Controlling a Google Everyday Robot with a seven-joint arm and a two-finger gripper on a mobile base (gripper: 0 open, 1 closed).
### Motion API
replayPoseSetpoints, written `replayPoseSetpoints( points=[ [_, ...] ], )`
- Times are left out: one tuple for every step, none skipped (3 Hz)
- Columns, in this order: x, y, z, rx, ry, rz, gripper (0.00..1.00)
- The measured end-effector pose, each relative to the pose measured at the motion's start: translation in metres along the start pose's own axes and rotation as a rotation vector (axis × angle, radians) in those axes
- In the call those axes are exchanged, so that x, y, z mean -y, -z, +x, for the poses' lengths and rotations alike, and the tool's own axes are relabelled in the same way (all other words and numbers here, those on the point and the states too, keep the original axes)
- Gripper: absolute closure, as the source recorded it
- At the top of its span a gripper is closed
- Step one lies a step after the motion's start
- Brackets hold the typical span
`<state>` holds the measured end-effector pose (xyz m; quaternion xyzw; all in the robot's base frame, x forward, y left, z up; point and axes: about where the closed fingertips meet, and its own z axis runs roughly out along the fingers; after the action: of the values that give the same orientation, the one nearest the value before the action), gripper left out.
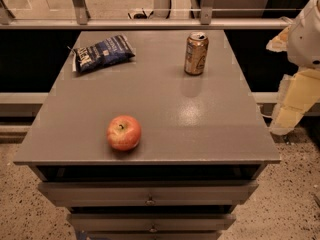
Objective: Place orange can upright
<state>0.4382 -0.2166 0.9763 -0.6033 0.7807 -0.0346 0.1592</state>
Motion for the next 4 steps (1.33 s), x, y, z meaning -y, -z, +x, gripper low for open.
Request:
replayPoseSetpoints(
  points=[
    [0.003, -0.003, -0.001, 0.008, -0.003, 0.004, 0.0],
    [0.023, -0.021, -0.005, 0.055, -0.017, 0.021, 0.0],
    [0.059, -0.049, -0.011, 0.166, -0.062, 0.037, 0.0],
    [0.115, -0.082, -0.027, 0.358, -0.126, 0.067, 0.0]
  ],
)
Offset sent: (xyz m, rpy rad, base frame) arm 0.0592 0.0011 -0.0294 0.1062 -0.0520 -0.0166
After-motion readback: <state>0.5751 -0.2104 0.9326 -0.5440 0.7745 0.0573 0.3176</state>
